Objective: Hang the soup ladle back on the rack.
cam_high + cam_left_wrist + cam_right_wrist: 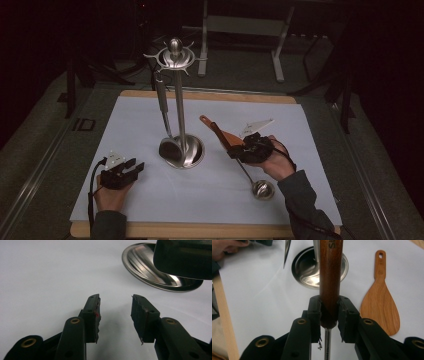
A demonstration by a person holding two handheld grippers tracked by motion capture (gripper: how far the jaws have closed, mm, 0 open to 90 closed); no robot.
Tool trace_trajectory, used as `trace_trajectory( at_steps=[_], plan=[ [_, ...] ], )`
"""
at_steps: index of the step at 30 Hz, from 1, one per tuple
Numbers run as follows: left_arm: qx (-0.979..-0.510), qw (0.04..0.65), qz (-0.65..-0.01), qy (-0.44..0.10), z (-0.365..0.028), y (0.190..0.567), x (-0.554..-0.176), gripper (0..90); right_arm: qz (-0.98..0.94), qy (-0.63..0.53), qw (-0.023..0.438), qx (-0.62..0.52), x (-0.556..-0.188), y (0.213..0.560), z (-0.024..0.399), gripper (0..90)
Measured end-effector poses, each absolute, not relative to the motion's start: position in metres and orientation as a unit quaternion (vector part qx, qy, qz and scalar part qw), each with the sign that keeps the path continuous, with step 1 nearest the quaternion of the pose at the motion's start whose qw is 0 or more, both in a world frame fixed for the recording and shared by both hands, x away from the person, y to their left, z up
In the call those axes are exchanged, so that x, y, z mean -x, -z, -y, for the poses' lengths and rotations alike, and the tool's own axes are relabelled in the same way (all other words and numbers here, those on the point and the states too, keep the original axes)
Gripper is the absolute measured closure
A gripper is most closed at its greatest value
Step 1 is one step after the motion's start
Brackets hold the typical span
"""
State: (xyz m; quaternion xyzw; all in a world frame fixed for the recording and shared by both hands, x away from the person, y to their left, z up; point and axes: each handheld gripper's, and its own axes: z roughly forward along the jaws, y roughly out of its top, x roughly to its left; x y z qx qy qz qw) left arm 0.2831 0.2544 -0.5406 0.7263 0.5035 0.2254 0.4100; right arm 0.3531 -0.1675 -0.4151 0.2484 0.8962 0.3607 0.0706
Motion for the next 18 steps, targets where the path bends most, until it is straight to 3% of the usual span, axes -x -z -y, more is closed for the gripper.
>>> trace_trajectory(
  at_steps=[18],
  plan=[
    [-0.728, 0.408, -0.503, -0.226, -0.254, 0.541, -0.283, 58.6, -0.871, -0.438, 0.080, -0.207, -0.348, 0.400, 0.153, 74.0]
  ],
)
